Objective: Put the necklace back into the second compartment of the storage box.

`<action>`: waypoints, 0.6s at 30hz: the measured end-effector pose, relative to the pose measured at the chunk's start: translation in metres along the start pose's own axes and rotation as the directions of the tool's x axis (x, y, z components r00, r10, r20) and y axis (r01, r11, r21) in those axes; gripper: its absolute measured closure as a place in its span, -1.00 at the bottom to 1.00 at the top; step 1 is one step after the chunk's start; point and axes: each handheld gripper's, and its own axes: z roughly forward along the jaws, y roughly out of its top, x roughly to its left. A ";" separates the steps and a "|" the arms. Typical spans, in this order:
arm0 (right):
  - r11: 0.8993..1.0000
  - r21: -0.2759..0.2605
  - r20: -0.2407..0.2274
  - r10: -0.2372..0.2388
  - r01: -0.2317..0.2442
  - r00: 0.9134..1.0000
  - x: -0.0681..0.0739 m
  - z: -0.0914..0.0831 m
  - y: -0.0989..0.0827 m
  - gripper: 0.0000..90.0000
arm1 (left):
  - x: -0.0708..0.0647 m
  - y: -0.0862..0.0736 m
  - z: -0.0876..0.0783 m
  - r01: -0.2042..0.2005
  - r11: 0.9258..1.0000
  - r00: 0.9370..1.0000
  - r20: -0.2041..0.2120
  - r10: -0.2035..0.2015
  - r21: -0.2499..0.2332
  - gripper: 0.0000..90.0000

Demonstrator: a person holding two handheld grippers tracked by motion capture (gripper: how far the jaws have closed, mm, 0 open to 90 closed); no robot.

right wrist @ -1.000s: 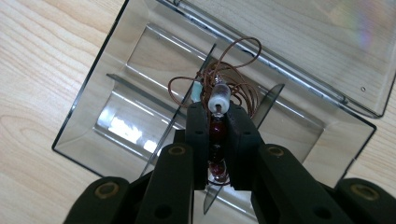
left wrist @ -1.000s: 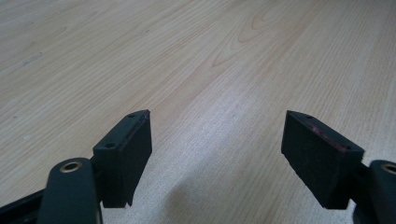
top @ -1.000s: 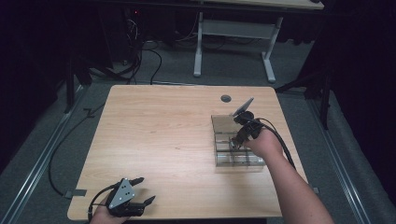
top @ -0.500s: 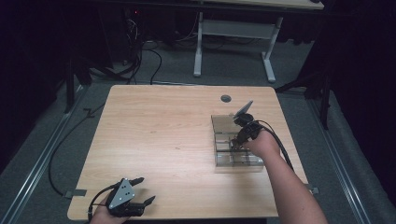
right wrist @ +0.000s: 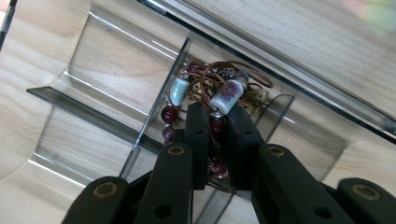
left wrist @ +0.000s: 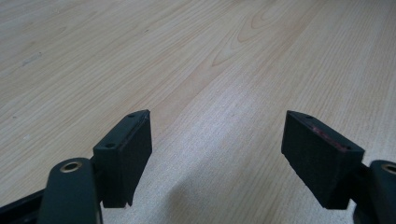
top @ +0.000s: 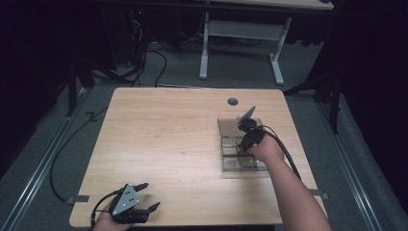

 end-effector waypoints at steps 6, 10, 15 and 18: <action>1.000 0.019 -0.004 0.002 -0.002 1.000 0.001 0.008 0.001 0.80 | 0.000 0.000 0.000 0.000 1.000 1.000 0.001 0.000 0.001 -0.45; 1.000 0.006 -0.027 0.028 -0.028 0.999 -0.002 0.008 -0.001 0.71 | 0.000 0.000 0.000 0.000 1.000 1.000 0.001 0.000 0.002 -0.45; 0.998 -0.033 -0.046 0.053 -0.055 0.998 -0.005 -0.004 -0.005 0.52 | 0.000 0.000 0.001 -0.003 1.000 1.000 0.000 0.003 0.003 -0.45; 0.996 -0.060 -0.053 0.065 -0.068 0.996 -0.007 -0.016 -0.008 0.49 | 0.000 0.000 0.001 -0.004 1.000 1.000 -0.001 0.004 0.004 -0.45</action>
